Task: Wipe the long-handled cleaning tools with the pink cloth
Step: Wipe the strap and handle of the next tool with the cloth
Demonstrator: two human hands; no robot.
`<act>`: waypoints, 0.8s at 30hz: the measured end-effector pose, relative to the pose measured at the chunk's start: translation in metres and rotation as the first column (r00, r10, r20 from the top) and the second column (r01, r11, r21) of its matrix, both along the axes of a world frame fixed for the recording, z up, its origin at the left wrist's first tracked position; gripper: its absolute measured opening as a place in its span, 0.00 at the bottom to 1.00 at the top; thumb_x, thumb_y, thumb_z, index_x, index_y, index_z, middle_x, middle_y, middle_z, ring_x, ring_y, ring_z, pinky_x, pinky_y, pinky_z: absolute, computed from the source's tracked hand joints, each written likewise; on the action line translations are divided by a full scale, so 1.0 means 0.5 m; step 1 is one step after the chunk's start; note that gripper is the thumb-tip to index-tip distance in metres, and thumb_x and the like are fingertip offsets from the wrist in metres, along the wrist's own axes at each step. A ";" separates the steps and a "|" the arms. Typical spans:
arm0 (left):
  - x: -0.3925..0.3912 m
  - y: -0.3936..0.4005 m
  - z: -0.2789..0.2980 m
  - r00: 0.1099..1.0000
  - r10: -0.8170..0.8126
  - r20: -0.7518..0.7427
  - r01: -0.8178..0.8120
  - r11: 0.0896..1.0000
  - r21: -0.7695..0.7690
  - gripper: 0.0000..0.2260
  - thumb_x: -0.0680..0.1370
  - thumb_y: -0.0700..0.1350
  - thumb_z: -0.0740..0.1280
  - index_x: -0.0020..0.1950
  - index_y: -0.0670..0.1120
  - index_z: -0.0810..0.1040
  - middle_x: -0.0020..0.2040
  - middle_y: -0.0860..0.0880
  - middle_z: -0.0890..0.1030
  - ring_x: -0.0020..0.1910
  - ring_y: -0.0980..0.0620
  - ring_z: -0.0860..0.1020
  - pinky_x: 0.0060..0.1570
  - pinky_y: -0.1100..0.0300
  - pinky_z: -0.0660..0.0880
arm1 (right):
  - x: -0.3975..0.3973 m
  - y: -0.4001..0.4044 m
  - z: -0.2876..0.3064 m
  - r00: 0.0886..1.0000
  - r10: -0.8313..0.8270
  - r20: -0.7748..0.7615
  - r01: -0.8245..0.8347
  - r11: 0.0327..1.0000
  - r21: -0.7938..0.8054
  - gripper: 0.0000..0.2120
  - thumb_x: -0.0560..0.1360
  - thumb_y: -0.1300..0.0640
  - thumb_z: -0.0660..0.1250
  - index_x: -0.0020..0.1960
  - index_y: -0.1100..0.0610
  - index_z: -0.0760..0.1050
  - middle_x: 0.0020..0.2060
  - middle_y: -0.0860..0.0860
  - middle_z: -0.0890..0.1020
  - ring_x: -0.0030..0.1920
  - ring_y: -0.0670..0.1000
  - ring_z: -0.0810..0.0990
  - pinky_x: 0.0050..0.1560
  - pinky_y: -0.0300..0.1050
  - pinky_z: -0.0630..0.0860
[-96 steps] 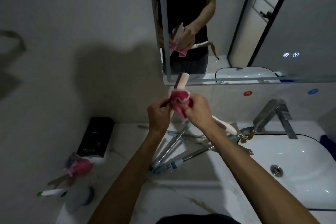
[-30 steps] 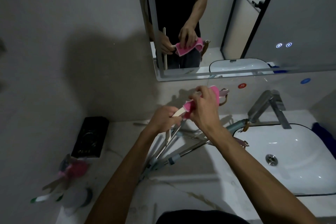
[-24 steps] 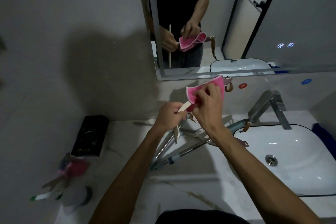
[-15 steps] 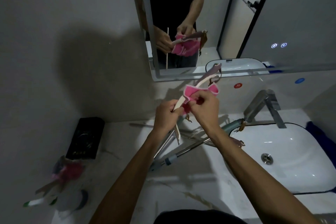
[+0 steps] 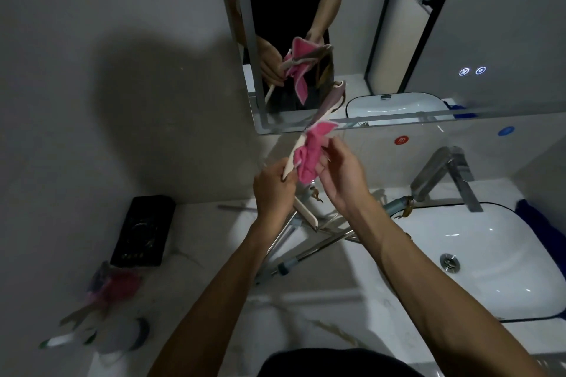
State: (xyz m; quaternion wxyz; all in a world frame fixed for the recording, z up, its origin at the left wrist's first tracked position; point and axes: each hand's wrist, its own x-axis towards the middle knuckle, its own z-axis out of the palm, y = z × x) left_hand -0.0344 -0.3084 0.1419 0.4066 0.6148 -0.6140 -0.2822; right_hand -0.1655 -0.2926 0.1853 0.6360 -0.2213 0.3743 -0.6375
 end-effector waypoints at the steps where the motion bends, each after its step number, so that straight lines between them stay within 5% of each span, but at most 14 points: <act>1: 0.001 0.000 0.003 1.000 0.007 0.011 -0.007 1.000 -0.014 0.04 0.76 0.40 0.69 0.41 0.46 0.81 0.30 0.49 0.78 0.30 0.49 0.75 0.32 0.54 0.72 | 0.004 0.000 -0.001 0.999 0.027 -0.026 -0.028 1.000 -0.005 0.17 0.85 0.58 0.55 0.62 0.72 0.74 0.47 0.64 0.82 0.48 0.60 0.82 0.61 0.57 0.79; 4: 0.000 0.009 0.014 0.999 -0.031 0.038 0.033 0.998 -0.057 0.05 0.77 0.40 0.68 0.41 0.45 0.80 0.30 0.49 0.77 0.30 0.50 0.74 0.32 0.54 0.70 | 0.013 -0.005 -0.003 0.980 -0.076 -0.181 0.081 0.997 0.018 0.06 0.79 0.70 0.63 0.55 0.68 0.76 0.48 0.60 0.82 0.50 0.57 0.82 0.61 0.54 0.79; 6: -0.002 0.017 0.028 0.996 -0.080 0.028 0.082 0.994 -0.066 0.06 0.79 0.39 0.66 0.42 0.44 0.79 0.30 0.50 0.76 0.31 0.54 0.75 0.29 0.62 0.69 | 0.017 -0.004 -0.001 0.966 -0.134 -0.222 0.148 0.988 0.045 0.10 0.75 0.73 0.67 0.53 0.61 0.75 0.50 0.56 0.81 0.51 0.54 0.82 0.60 0.51 0.79; 8: -0.006 0.024 0.037 0.992 -0.118 0.043 0.120 0.991 -0.055 0.09 0.80 0.37 0.63 0.40 0.44 0.74 0.30 0.54 0.73 0.31 0.60 0.73 0.29 0.70 0.66 | 0.019 -0.004 -0.004 0.957 -0.086 -0.278 0.099 0.994 0.034 0.08 0.76 0.69 0.68 0.52 0.60 0.77 0.48 0.56 0.82 0.50 0.54 0.82 0.60 0.52 0.79; 12: -0.009 0.023 0.027 0.989 -0.143 0.030 0.144 0.989 -0.039 0.10 0.81 0.37 0.59 0.40 0.42 0.74 0.31 0.49 0.73 0.31 0.53 0.70 0.30 0.62 0.63 | 0.019 -0.010 -0.001 0.818 0.092 -0.568 -0.063 0.995 0.071 0.07 0.81 0.59 0.66 0.54 0.60 0.80 0.42 0.53 0.83 0.43 0.48 0.82 0.48 0.43 0.79; 15: -0.004 0.019 0.020 0.985 -0.166 0.043 0.169 0.982 -0.082 0.07 0.79 0.35 0.63 0.42 0.41 0.77 0.32 0.47 0.76 0.33 0.49 0.73 0.33 0.59 0.66 | 0.011 -0.019 0.000 0.774 0.129 -0.620 -0.094 0.992 0.088 0.09 0.81 0.60 0.66 0.59 0.61 0.79 0.43 0.50 0.83 0.39 0.41 0.82 0.42 0.34 0.76; 19: 0.003 0.007 0.025 0.971 -0.147 0.190 0.179 0.970 -0.162 0.07 0.74 0.35 0.69 0.39 0.45 0.76 0.30 0.55 0.70 0.31 0.53 0.68 0.32 0.65 0.62 | 0.004 -0.022 -0.002 0.787 0.107 -0.608 -0.082 0.994 0.069 0.09 0.80 0.61 0.66 0.60 0.60 0.78 0.48 0.55 0.85 0.45 0.47 0.84 0.44 0.37 0.78; 24: -0.011 0.007 0.016 0.896 -0.080 0.436 0.156 0.978 -0.140 0.07 0.72 0.34 0.72 0.48 0.39 0.78 0.30 0.45 0.78 0.28 0.44 0.76 0.31 0.60 0.63 | 0.031 -0.014 -0.017 0.642 -0.086 -0.762 -0.030 0.990 -0.137 0.06 0.80 0.57 0.69 0.54 0.58 0.78 0.38 0.53 0.81 0.36 0.49 0.80 0.37 0.44 0.80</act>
